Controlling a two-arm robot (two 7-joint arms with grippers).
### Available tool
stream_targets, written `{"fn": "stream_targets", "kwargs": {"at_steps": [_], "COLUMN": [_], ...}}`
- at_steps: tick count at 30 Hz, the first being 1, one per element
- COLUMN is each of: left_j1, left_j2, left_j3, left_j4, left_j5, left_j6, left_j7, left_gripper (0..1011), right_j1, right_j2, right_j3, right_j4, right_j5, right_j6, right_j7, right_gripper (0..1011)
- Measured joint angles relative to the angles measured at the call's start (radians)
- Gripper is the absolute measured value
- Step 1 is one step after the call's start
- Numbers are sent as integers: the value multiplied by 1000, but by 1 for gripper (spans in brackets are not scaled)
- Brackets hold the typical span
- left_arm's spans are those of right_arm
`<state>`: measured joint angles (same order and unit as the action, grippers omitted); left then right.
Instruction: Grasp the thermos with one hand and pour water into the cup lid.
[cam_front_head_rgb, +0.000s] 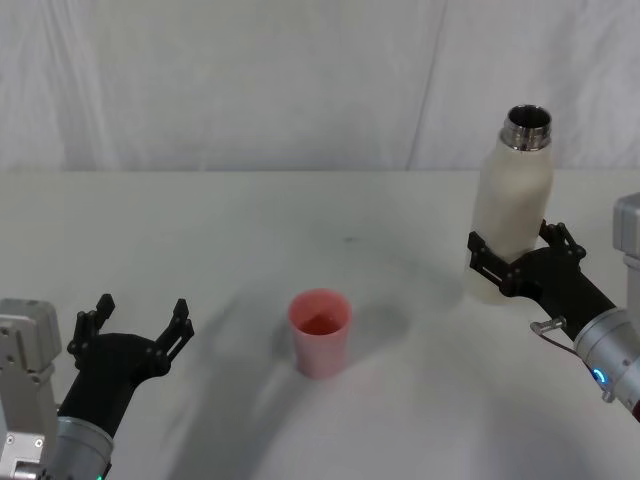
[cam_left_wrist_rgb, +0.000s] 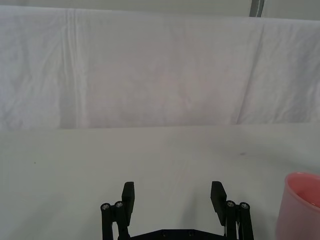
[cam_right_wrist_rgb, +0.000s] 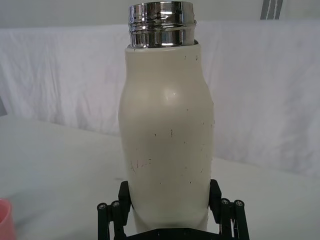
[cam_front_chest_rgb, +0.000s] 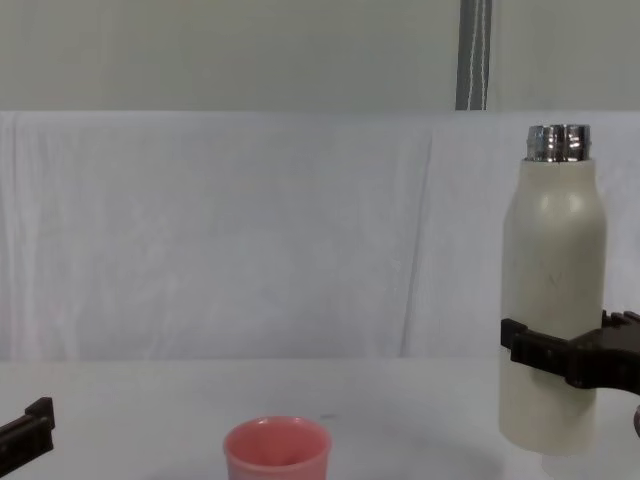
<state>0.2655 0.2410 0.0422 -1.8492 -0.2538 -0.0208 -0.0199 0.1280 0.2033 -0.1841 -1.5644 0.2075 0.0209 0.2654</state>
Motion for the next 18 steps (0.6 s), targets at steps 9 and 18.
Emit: {"fn": "stream_targets", "kwargs": {"at_steps": [9, 18], "left_j1": [0, 0], "left_j2": [0, 0], "left_j3": [0, 0], "left_j4": [0, 0], "left_j5": [0, 0], "left_j6": [0, 0], "left_j7": [0, 0], "left_gripper": [1001, 1001], "right_j1": [6, 9], "right_j2": [6, -3], "right_j3": [-3, -3], "right_j4": [21, 54], "right_j5": [32, 53], "right_j6": [12, 5], "right_j7": [-7, -27], "right_gripper": [951, 951]}}
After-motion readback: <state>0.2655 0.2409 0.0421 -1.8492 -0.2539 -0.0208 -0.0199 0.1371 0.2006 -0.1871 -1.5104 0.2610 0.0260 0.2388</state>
